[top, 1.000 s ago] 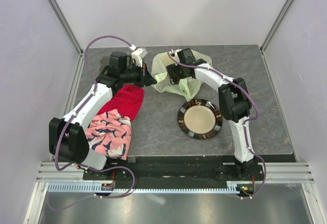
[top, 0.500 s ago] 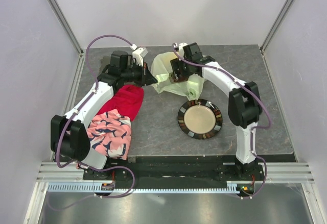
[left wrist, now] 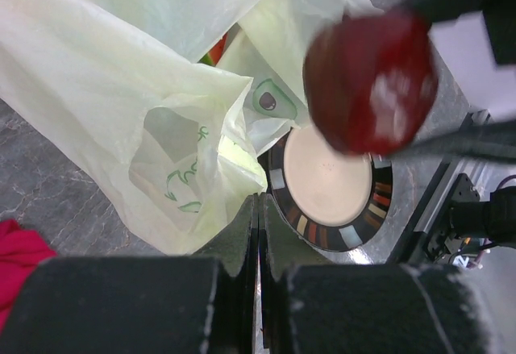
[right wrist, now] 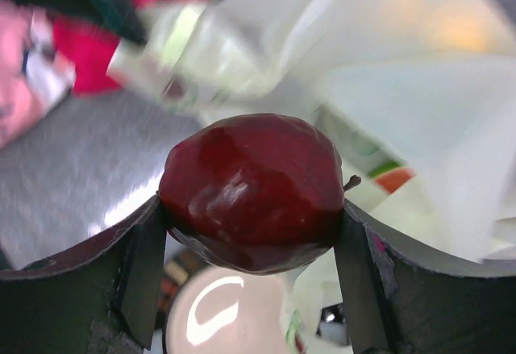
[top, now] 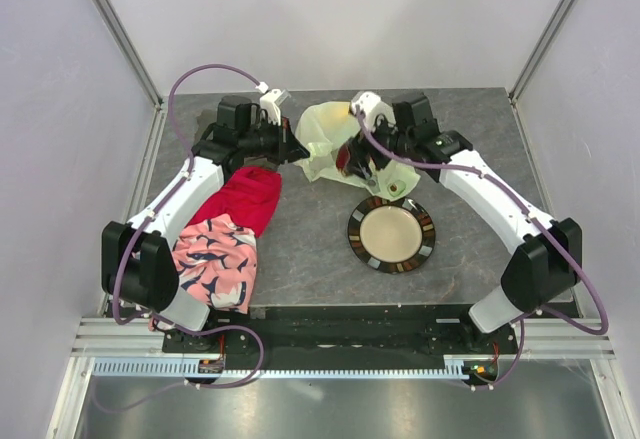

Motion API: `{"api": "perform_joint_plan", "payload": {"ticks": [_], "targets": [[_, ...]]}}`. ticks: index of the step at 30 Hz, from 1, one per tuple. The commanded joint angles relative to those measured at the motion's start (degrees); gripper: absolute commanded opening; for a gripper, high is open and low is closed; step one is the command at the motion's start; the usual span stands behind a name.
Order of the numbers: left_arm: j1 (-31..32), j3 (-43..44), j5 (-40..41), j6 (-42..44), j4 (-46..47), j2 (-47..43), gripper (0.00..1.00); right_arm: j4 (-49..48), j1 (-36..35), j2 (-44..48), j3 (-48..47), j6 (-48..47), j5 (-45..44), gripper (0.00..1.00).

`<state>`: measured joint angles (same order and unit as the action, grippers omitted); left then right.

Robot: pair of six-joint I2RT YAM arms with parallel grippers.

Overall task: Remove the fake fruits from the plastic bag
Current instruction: Take out the fake fruit from the plastic bag, then place the fake fruit on the plate.

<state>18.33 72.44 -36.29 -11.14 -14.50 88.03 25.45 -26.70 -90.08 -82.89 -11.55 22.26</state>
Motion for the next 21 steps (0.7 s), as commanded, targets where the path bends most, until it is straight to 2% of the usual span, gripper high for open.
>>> {"api": "perform_joint_plan", "payload": {"ticks": [1, 6, 9, 21], "targets": [[-0.13, 2.44, -0.09, -1.7, 2.37, 0.21, 0.02, 8.81, -3.0, 3.16, 6.94, -15.75, 8.32, 0.34], [-0.22, 2.61, -0.09, -2.05, 2.72, 0.3, 0.02, 16.1, -5.99, 3.87, 11.52, -29.81, 6.84, 0.34], [-0.13, 2.44, 0.26, -1.87, 2.64, 0.21, 0.02, 18.93, -7.05, 1.93, 12.75, -33.87, 4.56, 0.35], [-0.13, 1.12, 0.52, -1.35, 2.72, -0.93, 0.02, 16.3, -7.76, -6.77, 13.38, -35.03, -1.61, 0.39]]}}
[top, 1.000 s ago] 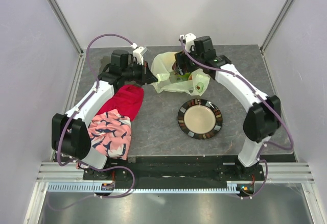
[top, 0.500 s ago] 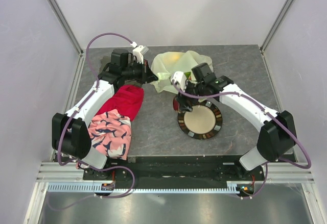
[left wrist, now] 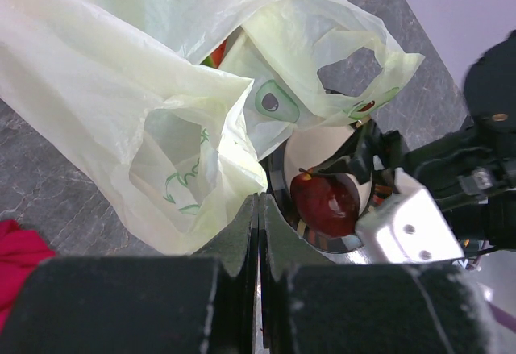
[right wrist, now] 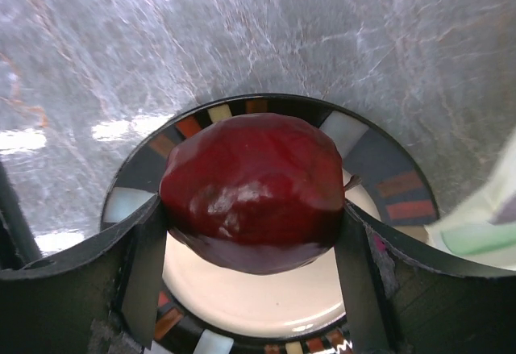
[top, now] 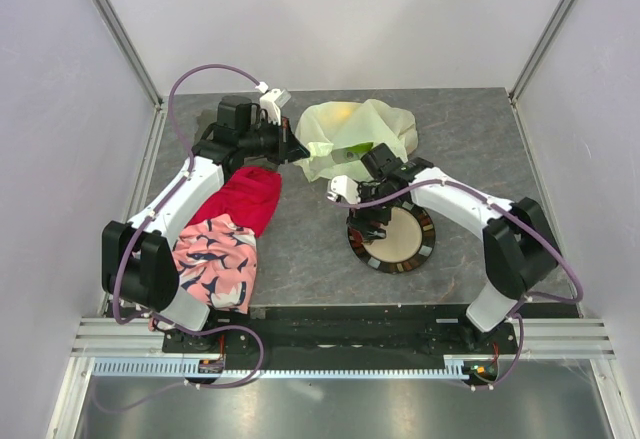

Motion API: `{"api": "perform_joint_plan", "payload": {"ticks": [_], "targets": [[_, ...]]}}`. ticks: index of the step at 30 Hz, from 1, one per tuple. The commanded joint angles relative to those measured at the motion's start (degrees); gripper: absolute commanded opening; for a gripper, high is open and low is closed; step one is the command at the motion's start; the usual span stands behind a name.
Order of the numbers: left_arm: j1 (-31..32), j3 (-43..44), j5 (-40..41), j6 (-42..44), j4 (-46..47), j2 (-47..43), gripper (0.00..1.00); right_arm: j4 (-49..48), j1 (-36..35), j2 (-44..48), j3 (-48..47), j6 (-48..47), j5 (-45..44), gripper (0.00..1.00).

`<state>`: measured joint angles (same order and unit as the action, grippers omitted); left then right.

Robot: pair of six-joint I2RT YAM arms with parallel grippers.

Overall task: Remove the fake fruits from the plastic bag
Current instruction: Place the fake fruit on the plate.

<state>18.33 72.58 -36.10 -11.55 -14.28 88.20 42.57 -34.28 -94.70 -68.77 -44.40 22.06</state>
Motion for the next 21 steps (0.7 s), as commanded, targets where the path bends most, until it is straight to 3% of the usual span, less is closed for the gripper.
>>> {"api": "perform_joint_plan", "payload": {"ticks": [1, 4, 7, 8, 9, 17, 21], "targets": [[-0.13, 1.08, 0.33, -0.84, 2.42, -1.1, 0.02, -0.82, -0.17, -2.94, -1.01, -2.18, -1.58, 0.39], [-0.13, 1.08, 0.5, -0.67, 2.33, -1.1, 0.02, -0.73, -0.26, -3.3, -1.63, -2.53, -1.85, 0.41], [-0.13, 0.99, 0.5, -0.75, 2.33, -0.84, 0.02, 0.14, -0.26, -3.22, -1.98, -3.23, -1.59, 0.53], [-0.13, 0.99, 0.5, -0.84, 2.33, -0.75, 0.02, 0.5, -0.26, -3.13, -2.24, -3.06, -1.59, 0.66], [-0.13, 0.9, 0.41, -0.93, 2.33, -0.67, 0.02, 1.02, -0.17, -3.04, -3.9, -2.01, -1.5, 0.7], [-0.13, 0.9, -0.11, -1.72, 2.86, 0.13, 0.02, 10.95, -0.17, -0.67, -19.37, -0.16, 3.51, 0.8], [-0.13, 1.08, -0.29, -1.81, 3.03, 0.48, 0.02, 13.67, 0.09, -3.38, -25.08, -2.08, 3.51, 0.8]]}}
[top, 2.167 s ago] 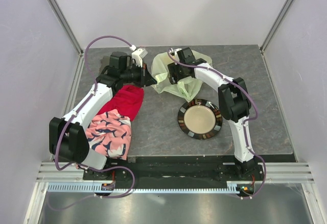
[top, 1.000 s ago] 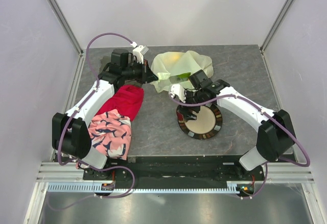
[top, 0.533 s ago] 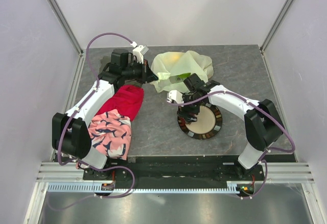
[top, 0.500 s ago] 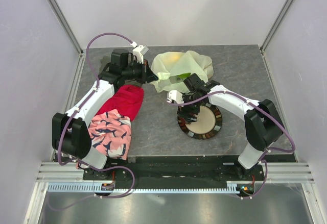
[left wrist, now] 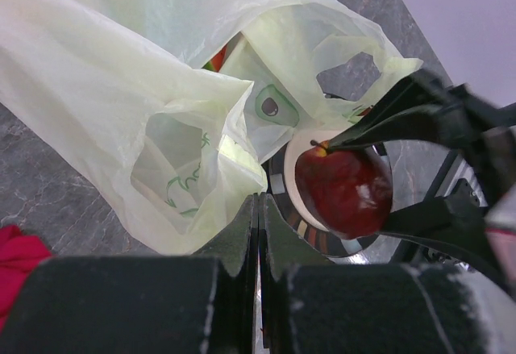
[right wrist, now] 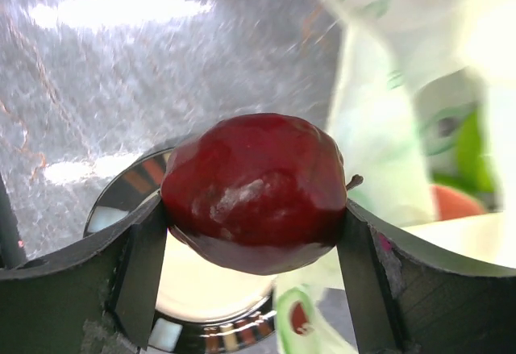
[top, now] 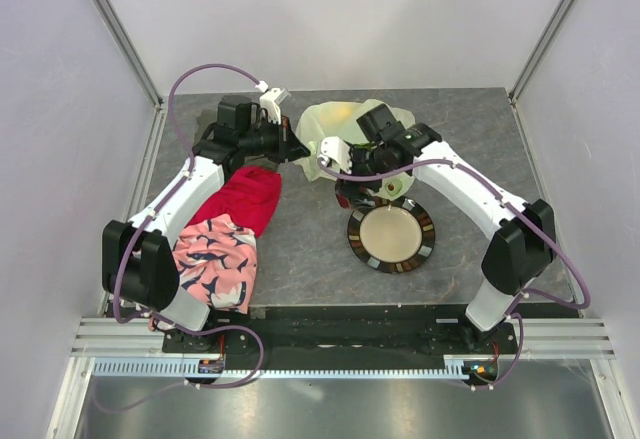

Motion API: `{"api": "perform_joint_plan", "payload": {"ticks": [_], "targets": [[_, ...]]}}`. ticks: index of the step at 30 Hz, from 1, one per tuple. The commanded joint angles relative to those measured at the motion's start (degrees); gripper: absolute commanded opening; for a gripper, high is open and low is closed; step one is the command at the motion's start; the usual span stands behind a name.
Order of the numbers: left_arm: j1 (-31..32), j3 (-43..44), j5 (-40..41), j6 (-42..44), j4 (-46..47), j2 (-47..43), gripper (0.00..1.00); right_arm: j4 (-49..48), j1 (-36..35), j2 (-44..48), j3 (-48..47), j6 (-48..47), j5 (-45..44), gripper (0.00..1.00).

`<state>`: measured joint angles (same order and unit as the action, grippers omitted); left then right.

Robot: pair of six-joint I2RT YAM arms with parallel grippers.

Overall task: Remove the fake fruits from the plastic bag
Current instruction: Place the fake fruit on the plate.

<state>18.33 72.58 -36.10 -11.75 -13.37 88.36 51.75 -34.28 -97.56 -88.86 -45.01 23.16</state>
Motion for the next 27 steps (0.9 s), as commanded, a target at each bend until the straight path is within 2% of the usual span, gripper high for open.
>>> {"api": "perform_joint_plan", "payload": {"ticks": [1, 2, 5, 9, 15, 18, 21, 27], "targets": [[-0.13, 1.08, -0.2, -1.61, 2.2, 0.32, 0.02, 7.11, 0.18, -1.48, -5.44, -4.0, 1.9, 0.77], [-0.13, 1.08, -0.2, -1.52, 2.2, 0.41, 0.02, 8.36, 0.27, -2.28, -5.97, -4.55, 1.54, 0.7], [-0.13, 0.99, -0.29, -1.44, 2.11, 0.15, 0.02, 12.85, 1.76, -4.57, -4.23, -7.36, 2.16, 0.63], [-0.13, 0.55, -0.03, -1.17, 1.94, -0.03, 0.02, 12.51, 2.03, -4.22, 1.4, -9.48, 0.22, 0.63], [-0.13, 0.55, -0.03, -1.35, 2.03, 0.32, 0.02, 6.1, 2.03, -6.76, 4.31, -4.22, -0.31, 0.64], [-0.05, 0.64, -0.2, -1.44, 1.94, 0.41, 0.02, 3.28, 2.03, -7.73, 4.49, -2.37, 0.31, 0.73], [-0.05, 0.29, -0.29, -1.44, 2.03, 0.33, 0.02, 4.58, 2.03, -9.14, 3.43, -1.92, -0.21, 0.98], [-0.05, -0.15, -0.64, -1.7, 2.29, 0.15, 0.02, 11.08, 2.9, -7.12, -1.74, -5.87, 0.39, 0.98]]}}
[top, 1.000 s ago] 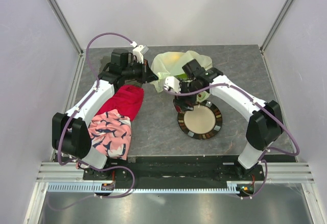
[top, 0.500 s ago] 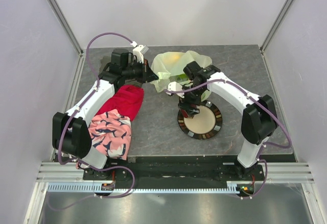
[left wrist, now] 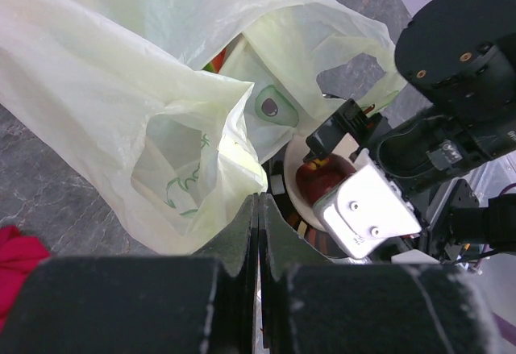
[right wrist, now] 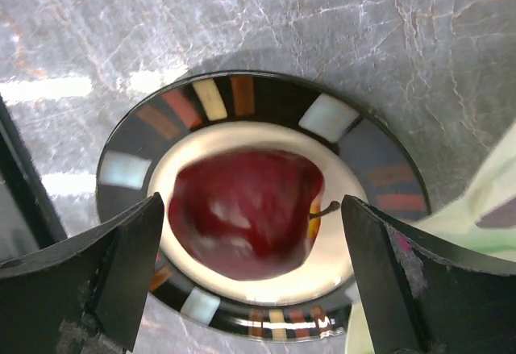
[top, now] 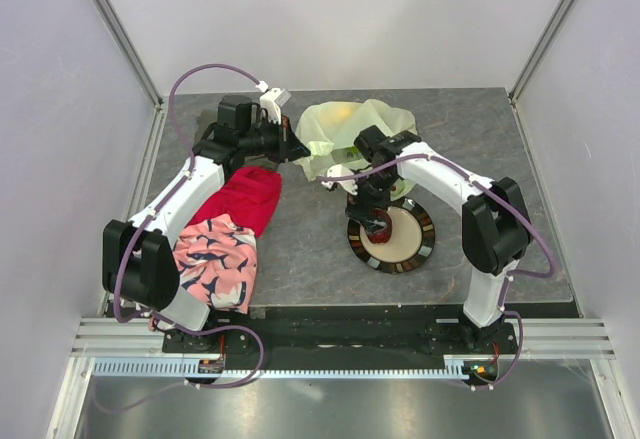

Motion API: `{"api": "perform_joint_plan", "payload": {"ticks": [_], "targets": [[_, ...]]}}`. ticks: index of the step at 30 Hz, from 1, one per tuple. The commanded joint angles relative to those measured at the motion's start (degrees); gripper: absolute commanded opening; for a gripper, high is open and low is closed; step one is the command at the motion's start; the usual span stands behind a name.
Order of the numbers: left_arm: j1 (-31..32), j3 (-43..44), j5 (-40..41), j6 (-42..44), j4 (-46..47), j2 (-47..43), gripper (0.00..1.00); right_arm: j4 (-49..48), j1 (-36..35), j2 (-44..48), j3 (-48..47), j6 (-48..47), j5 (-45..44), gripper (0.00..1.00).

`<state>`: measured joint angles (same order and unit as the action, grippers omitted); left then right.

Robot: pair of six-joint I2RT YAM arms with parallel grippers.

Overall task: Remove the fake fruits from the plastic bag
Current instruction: Place the fake fruit on the plate, then take out the fake fruit from the plastic bag.

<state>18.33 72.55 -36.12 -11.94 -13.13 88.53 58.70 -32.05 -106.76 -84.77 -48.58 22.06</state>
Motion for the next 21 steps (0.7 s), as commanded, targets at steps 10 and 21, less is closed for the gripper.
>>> {"api": "perform_joint_plan", "payload": {"ticks": [10, 21], "targets": [[-0.05, -0.75, -0.97, -1.94, 2.49, -0.02, 0.02, -4.0, 2.52, 0.24, -20.54, 9.01, 4.58, 0.91], [-0.13, -2.42, -1.06, -1.5, 2.23, -2.57, 0.02, -23.98, 6.56, -12.23, -21.29, 25.34, -11.08, 0.48]]}}
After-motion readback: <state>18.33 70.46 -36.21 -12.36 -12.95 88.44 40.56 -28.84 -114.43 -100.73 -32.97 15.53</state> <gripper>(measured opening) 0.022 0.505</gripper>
